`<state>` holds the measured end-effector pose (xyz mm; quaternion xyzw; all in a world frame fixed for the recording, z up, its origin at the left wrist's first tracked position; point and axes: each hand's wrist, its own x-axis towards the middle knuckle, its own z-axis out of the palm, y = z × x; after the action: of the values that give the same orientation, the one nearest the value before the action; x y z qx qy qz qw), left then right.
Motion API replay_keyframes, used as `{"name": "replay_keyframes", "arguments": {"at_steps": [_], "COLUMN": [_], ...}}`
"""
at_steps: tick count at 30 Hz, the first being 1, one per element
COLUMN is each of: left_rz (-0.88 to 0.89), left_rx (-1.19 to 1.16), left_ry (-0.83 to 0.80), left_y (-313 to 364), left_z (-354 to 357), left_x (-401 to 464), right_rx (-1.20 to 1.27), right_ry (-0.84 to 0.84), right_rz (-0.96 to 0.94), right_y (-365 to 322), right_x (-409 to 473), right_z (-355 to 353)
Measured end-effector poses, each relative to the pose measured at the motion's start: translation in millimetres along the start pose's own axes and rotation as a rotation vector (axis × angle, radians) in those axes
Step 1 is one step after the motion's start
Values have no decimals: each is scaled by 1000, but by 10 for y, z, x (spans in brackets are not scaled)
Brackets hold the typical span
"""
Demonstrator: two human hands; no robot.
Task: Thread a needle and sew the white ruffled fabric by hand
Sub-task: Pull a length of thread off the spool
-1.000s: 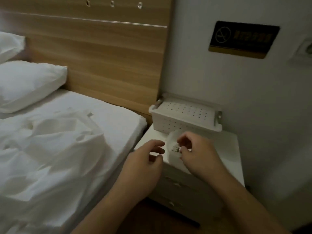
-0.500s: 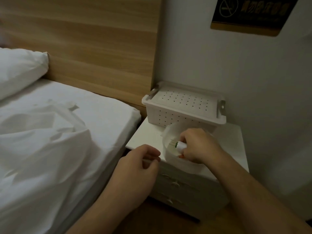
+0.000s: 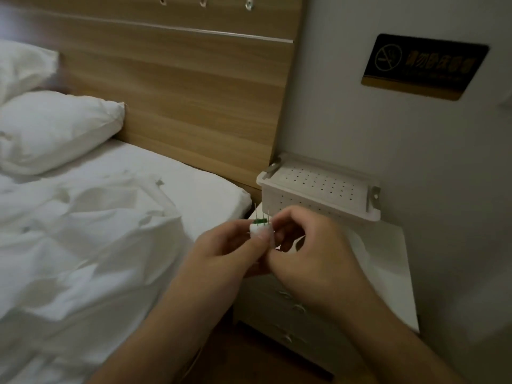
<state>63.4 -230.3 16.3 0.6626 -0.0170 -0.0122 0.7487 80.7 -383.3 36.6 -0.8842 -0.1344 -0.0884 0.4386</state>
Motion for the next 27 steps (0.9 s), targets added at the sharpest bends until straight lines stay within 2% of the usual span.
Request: {"name": "replay_keyframes", "arguments": {"at_steps": [2, 5, 8, 11, 18, 27], "left_rz": [33, 75, 68, 66, 15, -98], "left_rx": [14, 102, 95, 115, 174, 265], "left_ry": [24, 49, 38, 41, 82, 18], "left_y": [69, 236, 442, 558, 544, 510], "left_z": [-101, -340, -614, -822, -1066, -1185], "left_x": [-109, -328, -578, -804, -947, -781], "right_rx": [20, 65, 219, 454, 648, 751], "right_ry": [4, -117, -167, -181, -276, -194], "right_rz": [-18, -44, -62, -22, 84, 219], "right_y": [-161, -422, -642, -803, -843, -746], "right_x": [-94, -206, -261, -264, -214, -138], "right_z": [48, 59, 55, 150, 519, 695]}}
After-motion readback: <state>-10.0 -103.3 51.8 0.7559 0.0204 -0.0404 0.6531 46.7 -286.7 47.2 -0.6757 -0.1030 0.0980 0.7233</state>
